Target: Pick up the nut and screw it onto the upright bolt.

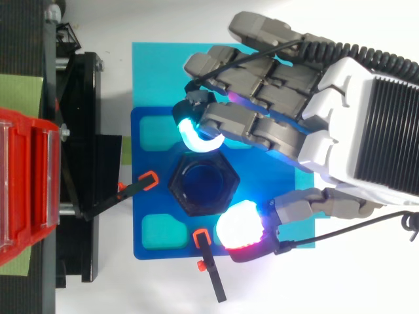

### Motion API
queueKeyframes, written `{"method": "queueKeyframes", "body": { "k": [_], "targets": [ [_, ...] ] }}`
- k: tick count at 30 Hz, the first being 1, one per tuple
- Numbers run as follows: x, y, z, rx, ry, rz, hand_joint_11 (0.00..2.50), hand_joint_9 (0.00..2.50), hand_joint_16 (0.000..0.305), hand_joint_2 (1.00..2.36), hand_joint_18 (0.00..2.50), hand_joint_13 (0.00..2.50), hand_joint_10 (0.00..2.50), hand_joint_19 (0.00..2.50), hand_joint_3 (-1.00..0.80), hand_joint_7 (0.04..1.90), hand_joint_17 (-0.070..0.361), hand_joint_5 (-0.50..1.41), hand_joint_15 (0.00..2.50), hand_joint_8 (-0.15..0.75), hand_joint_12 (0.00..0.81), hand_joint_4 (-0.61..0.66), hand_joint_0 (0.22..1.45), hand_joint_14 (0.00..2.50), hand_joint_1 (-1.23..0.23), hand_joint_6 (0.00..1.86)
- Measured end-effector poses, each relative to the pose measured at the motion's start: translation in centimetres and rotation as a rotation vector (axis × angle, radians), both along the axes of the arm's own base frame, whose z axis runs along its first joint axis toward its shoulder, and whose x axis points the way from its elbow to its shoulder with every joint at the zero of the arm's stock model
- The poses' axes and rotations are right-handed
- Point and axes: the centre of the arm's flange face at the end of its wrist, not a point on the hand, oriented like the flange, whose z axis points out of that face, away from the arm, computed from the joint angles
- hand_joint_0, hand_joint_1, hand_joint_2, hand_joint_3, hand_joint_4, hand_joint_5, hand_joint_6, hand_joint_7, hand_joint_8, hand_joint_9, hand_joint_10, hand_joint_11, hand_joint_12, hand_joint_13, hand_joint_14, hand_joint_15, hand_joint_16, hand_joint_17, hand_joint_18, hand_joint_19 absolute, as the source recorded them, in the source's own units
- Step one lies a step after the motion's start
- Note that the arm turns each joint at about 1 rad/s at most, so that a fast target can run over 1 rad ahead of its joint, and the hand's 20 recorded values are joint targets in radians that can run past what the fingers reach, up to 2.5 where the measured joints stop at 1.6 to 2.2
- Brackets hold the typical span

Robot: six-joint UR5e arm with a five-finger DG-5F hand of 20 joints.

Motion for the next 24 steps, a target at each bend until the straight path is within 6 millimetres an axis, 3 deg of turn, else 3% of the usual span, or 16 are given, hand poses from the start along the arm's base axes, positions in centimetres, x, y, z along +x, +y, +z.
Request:
{"method": "queueKeyframes", "body": {
  "k": [24],
  "targets": [
    [0.00, -0.40, -0.06, -0.003, 0.003, 0.010, 0.00, 0.54, 0.033, 1.00, 0.44, 0.65, 0.00, 0.05, -0.50, 1.11, 0.075, -0.17, 0.00, 0.273, 0.284, 0.30, 0.51, 0.00, -0.61, 0.55]
  ]
}}
